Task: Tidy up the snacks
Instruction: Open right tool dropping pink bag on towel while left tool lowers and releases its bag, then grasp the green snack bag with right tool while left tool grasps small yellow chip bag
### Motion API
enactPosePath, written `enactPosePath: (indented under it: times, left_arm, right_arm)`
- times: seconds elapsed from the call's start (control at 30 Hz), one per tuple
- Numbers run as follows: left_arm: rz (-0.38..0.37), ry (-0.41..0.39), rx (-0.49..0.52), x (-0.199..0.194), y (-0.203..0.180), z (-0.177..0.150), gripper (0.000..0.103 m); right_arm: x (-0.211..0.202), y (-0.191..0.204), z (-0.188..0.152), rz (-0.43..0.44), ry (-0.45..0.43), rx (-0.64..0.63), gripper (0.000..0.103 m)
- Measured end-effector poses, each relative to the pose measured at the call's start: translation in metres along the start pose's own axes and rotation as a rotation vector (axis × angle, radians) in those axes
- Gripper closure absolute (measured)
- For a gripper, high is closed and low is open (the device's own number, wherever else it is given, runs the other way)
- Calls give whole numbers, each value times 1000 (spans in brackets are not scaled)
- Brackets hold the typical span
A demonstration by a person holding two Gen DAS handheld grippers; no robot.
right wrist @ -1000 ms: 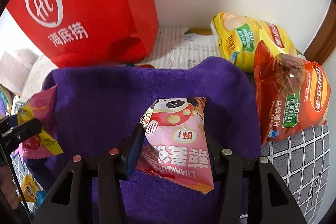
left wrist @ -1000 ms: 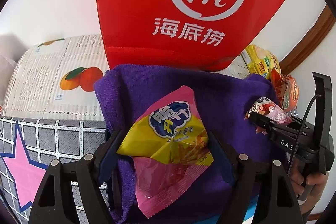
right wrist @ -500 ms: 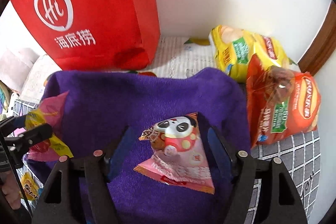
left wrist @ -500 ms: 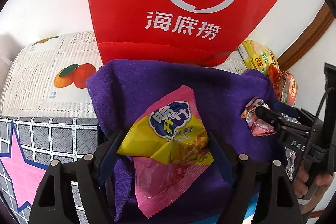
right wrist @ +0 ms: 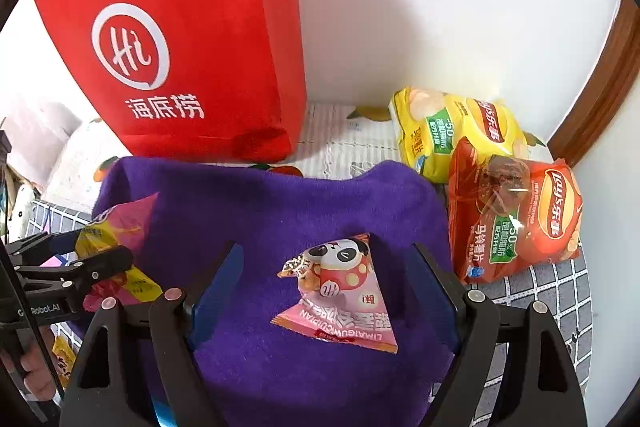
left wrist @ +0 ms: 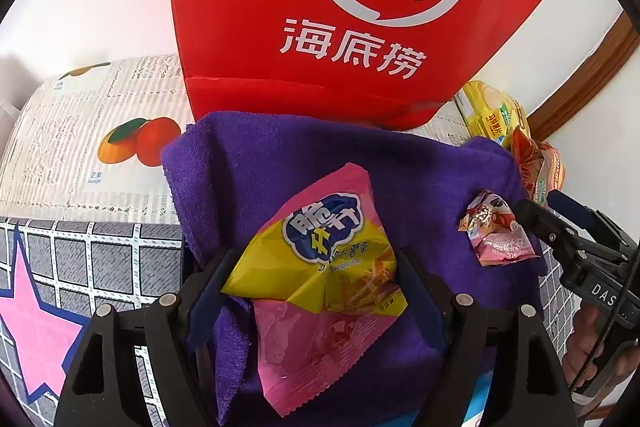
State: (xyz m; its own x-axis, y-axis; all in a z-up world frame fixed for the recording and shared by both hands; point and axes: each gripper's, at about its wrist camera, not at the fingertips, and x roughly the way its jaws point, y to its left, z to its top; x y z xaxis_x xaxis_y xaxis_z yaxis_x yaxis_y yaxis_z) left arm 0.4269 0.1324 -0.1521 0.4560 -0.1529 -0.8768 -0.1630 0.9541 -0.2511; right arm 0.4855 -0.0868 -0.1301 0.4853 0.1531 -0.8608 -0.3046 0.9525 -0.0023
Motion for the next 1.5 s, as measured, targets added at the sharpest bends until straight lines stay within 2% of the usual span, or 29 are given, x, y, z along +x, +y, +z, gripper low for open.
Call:
enactPosePath:
  times: [0.13,0.23,0.37,0.6,0.73,0.8,0.87,0.97,1.03,1.13,1.2,1.3,1.5]
  left_arm:
    - [-43,-4,-16,-3,0,1,22]
    - [-65,-27,-26,-12,2,3,18]
    - [-68,-66,-34,-26,4,3,18]
    - [-107,-119,-7,-53,-1,3,18]
    - [-107,-165,17,-70,-10,-1,18]
    - [-111,-200,14,-80,-13,-3,19]
    - [-115,-241,11,-93,-18,-6,19]
    - [-148,-274,39,-114,-27,-12,19]
    - [-159,-300,41,-127,-31,-17,18]
    - [-152,-332,60,-144,-39,-27,18]
    - [-139,-335,74,-149,-42,-36,18]
    - [-118,-301,95,-152,-42,-54,18]
    - [-45,-281,97,-162,-15,-95,18]
  right_arm:
    - [-2,-4,0,65,-4,34,20]
    - [-7,-3,1,98,-29,44,20]
    - [-21,1,1,67,-92,38,20]
    - [-51,-9,-6,110,-182,108,20]
    - [-66,-16,-24,46,-200,121,21]
    - [-74,-22,-39,41,-180,121,29]
    - [-83,-31,-61,60,-161,128,33]
    - [-96,-43,-102,58,-147,151,33]
    - [-96,-49,-127,48,-87,167,33]
    - [-90,-51,-166,28,11,174,45]
    - [-90,-48,-184,-14,38,160,46]
    - [-99,-39,-206,-60,-2,122,46]
    - [-102,-22,-233,4,-83,74,38]
